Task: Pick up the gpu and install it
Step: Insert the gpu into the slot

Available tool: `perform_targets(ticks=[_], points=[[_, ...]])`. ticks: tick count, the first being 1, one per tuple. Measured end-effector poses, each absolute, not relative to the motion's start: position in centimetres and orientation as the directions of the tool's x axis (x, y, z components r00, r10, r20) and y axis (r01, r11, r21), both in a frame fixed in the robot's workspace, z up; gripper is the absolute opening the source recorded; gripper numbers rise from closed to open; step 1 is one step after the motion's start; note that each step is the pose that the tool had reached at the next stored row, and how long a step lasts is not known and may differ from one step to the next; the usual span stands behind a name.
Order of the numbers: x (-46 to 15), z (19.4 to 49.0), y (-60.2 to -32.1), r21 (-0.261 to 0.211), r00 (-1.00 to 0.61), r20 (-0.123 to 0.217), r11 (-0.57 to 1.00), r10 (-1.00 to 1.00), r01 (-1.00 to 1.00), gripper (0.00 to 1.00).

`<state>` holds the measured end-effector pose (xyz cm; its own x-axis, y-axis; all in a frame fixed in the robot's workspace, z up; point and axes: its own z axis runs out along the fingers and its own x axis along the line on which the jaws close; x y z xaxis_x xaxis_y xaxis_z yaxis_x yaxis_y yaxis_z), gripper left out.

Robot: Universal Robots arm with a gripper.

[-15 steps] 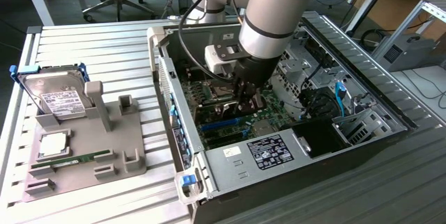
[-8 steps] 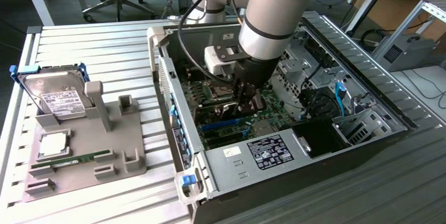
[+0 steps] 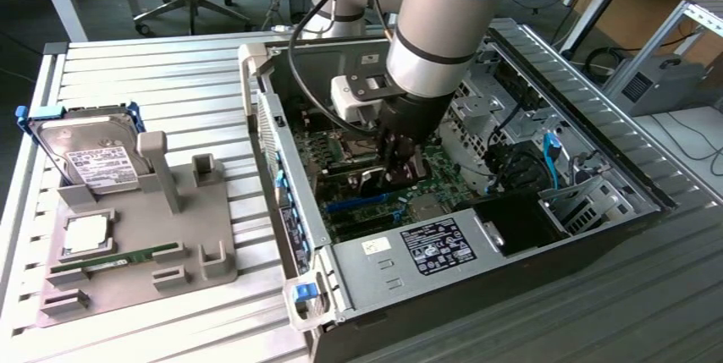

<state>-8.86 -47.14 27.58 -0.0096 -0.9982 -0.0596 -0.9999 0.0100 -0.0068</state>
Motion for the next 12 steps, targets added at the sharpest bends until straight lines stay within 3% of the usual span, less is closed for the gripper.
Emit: perform_targets(ticks=[12], points=[[-8.87,27.56,-47.01,-0.007,-0.01,-0.043,0.01,-0.999,-1.0,0.27]])
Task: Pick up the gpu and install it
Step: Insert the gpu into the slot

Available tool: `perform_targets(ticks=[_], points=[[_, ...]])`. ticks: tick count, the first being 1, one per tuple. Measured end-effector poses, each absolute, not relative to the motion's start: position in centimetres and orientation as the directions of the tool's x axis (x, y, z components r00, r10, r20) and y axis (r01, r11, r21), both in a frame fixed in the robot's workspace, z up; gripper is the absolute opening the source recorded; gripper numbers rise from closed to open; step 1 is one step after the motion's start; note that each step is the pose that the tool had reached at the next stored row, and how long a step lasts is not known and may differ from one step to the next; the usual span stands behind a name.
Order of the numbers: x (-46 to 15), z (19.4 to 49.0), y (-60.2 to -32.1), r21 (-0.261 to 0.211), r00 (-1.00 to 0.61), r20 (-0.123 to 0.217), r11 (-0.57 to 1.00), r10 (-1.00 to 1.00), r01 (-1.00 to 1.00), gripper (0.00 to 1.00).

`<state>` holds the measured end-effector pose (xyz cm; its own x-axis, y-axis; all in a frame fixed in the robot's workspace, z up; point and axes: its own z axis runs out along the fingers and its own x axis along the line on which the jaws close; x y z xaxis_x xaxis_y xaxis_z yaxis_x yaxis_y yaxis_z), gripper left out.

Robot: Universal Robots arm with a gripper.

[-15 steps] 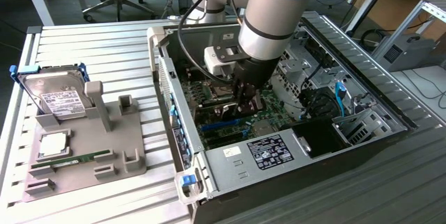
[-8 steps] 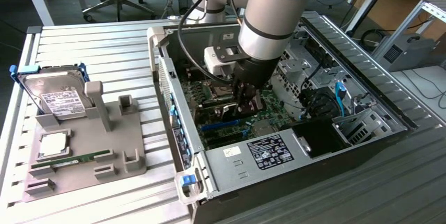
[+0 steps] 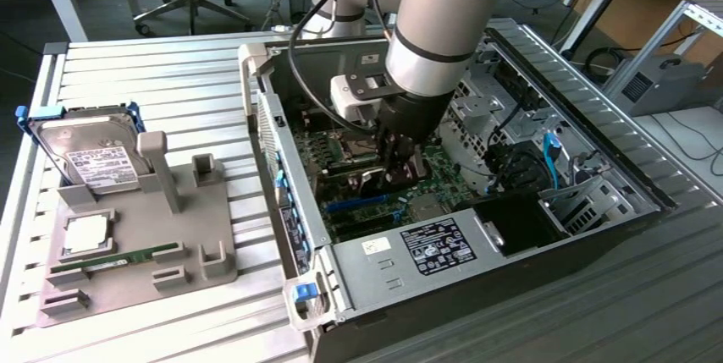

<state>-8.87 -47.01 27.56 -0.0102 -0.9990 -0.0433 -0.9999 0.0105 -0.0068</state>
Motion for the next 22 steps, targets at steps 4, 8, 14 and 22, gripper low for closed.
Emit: perform_targets(ticks=[4,8,14,22], points=[[-8.87,27.54,-46.88,-0.007,-0.01,-0.036,0.011,-0.999,-1.0,0.27],[-8.94,27.54,-46.78,-0.007,-0.01,-0.036,0.011,-0.999,-1.0,0.27],[-9.08,27.53,-46.75,-0.007,-0.01,-0.036,0.01,-0.999,-1.0,0.27],[-9.36,27.52,-46.67,-0.007,-0.01,-0.036,0.011,-0.999,-1.0,0.27]])
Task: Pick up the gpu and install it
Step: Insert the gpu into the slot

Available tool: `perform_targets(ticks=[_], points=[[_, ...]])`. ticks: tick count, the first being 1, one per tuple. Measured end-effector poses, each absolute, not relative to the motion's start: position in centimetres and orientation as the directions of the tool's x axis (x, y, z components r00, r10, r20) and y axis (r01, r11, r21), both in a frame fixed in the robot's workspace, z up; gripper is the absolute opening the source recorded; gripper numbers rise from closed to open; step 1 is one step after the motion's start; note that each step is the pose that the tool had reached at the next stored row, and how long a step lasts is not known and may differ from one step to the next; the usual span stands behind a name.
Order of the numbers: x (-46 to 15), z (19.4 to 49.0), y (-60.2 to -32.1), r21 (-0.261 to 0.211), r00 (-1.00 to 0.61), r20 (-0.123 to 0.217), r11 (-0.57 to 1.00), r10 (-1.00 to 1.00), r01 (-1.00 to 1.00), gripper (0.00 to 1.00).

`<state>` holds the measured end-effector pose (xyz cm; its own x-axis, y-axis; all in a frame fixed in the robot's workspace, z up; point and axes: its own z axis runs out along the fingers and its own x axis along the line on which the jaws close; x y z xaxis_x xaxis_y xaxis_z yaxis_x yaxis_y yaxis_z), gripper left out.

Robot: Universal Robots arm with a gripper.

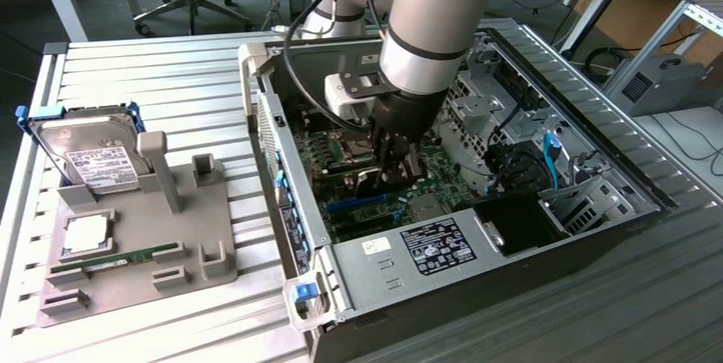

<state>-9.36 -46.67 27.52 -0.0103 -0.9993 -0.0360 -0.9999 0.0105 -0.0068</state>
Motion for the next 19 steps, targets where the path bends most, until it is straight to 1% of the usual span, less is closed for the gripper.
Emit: perform_targets(ticks=[19], points=[[-9.76,27.52,-46.62,-0.007,-0.01,-0.036,0.011,-0.999,-1.0,0.27]])
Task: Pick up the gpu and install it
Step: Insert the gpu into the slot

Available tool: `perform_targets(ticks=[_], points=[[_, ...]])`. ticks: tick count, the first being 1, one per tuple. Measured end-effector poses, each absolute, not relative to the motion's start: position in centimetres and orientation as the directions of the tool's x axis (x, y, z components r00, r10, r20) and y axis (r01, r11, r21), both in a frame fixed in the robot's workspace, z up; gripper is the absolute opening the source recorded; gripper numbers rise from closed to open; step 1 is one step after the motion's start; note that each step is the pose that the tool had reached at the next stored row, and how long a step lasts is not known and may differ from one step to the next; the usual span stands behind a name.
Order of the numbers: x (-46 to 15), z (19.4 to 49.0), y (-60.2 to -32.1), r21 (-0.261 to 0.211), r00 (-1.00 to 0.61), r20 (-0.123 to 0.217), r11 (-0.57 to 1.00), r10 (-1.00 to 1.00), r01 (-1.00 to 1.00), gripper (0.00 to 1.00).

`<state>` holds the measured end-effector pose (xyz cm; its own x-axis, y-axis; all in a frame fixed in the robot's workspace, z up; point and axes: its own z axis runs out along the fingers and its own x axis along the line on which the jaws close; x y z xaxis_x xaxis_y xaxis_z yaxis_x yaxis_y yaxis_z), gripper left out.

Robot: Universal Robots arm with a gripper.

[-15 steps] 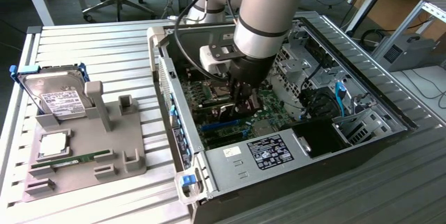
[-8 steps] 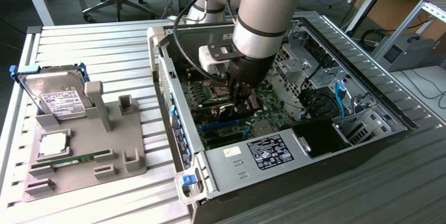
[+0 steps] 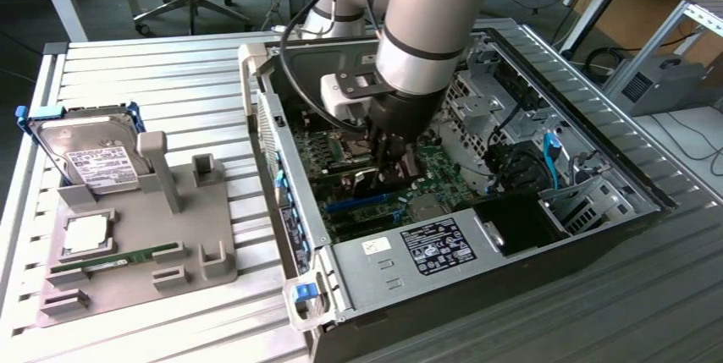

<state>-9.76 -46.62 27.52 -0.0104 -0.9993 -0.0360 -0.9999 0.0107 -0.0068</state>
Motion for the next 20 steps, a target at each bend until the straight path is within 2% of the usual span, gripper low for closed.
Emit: perform_targets(ticks=[20], points=[[-10.02,27.34,-46.48,-0.006,-0.01,-0.036,0.011,-0.999,-1.0,0.27]])
